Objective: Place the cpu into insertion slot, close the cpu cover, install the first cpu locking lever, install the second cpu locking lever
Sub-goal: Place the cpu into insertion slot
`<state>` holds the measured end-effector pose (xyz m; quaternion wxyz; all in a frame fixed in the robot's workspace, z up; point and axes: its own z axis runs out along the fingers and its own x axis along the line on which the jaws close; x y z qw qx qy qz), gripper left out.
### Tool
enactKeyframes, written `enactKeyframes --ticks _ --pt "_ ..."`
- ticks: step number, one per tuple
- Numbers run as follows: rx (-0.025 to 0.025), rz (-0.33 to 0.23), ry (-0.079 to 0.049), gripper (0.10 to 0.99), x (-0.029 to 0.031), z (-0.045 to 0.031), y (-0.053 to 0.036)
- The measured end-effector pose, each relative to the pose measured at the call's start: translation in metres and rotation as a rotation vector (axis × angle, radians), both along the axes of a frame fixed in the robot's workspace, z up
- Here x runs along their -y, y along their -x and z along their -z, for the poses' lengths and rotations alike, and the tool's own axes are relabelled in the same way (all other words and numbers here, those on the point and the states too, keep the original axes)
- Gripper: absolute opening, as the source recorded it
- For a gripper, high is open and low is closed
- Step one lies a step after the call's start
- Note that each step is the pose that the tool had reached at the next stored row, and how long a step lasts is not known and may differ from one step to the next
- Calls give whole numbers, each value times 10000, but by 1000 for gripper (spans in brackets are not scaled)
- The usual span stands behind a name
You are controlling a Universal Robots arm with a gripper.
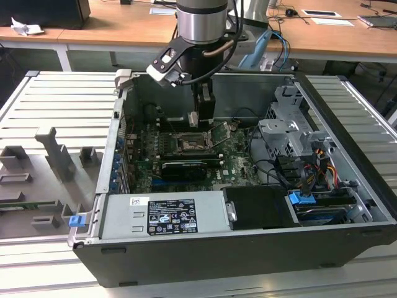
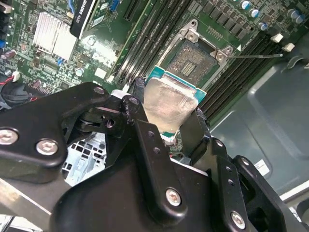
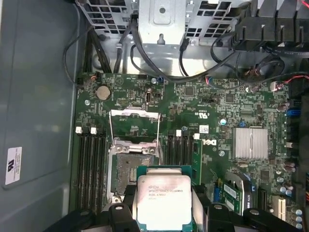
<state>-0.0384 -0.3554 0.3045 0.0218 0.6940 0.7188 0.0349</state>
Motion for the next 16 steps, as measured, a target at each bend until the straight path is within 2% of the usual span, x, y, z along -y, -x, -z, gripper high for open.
enactKeyframes --ticks 5,9,11,16 --pt "0 486 2 537 -19 117 12" --pt "1 447 3 537 -59 190 46" --pt "3 403 -13 537 -98 257 47" --pt "1 292 -22 537 -130 362 48"
